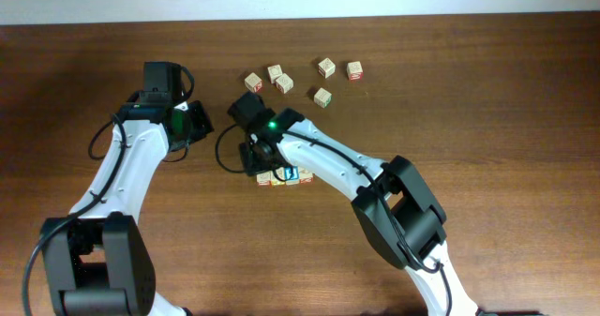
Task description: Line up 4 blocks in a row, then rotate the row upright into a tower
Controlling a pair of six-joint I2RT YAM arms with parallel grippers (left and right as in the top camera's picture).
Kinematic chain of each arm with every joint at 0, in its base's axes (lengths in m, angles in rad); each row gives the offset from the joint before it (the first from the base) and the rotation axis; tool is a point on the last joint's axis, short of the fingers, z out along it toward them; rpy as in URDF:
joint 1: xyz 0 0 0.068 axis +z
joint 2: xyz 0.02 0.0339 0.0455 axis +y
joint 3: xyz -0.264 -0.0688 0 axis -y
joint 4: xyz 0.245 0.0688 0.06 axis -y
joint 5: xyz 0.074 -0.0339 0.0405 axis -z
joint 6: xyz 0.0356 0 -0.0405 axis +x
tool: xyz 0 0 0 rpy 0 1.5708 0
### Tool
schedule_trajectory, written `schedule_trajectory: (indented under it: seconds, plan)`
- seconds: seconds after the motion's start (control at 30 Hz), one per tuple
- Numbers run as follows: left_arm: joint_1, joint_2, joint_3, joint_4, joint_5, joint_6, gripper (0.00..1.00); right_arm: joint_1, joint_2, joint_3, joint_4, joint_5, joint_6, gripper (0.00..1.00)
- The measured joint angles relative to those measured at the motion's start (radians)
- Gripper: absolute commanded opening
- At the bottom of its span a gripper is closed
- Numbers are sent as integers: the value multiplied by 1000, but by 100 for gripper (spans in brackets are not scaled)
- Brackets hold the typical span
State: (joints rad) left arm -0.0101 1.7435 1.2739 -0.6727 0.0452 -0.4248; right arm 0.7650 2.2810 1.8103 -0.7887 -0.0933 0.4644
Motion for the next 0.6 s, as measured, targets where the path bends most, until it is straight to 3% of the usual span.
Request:
schedule_trajectory:
  seconds: [0.27,0.37,0.6]
  plan:
    - [0,0,0,-7,0,0,9,0,0,0,-18,3,4,4]
    - [0,0,0,-11,0,0,8,0,0,0,-12,4,-3,9]
    - [-1,1,2,-11,3,-4,6,-14,-129,307,-360,50,-34,9]
